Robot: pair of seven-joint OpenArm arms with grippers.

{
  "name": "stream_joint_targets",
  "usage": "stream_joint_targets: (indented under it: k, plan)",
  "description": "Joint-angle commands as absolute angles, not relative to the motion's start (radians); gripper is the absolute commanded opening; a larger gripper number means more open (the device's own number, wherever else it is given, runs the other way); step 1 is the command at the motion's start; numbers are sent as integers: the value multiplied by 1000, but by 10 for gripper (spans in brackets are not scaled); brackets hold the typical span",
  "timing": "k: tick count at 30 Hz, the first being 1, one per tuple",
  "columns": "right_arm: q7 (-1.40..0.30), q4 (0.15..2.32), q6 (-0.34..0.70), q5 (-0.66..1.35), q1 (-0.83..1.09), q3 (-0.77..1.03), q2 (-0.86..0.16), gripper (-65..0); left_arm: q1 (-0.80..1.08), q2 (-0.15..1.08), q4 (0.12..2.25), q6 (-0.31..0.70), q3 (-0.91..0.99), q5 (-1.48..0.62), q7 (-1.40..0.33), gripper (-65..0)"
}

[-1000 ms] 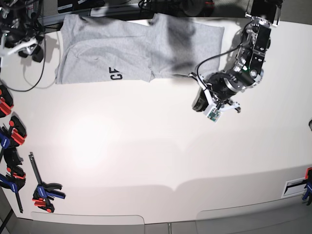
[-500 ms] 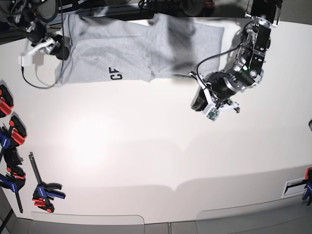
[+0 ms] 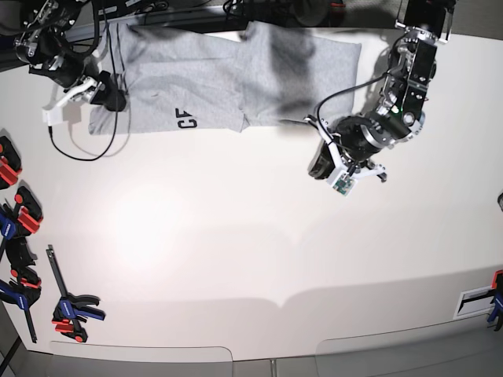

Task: Fold the T-shirt properly
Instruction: 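Release the folded end with the left gripper and lift away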

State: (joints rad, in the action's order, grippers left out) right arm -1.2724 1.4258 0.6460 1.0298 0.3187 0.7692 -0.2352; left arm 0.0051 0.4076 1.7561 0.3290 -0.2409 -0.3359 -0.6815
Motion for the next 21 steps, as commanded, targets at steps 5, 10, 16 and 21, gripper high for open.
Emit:
stream_joint_targets:
  k: [5, 10, 16, 21]
  plan:
    - [-1324, 1428, 659, 1025, 324, 771, -244, -286, -14, 414, 1788, 329, -159, -343, -676, -612]
    - [-1351, 1428, 658, 1025, 324, 771, -244, -550, -12, 419, 1808, 329, -19, -421, -751, -613]
    - [-1351, 1434, 657, 1030, 303, 772, -247, -650, 67, 476, 1808, 331, 147, -467, -826, -613]
    - [-1348, 1438, 658, 1029, 231, 773, -264, -650, 223, 525, 1808, 332, 263, -484, -838, -615]
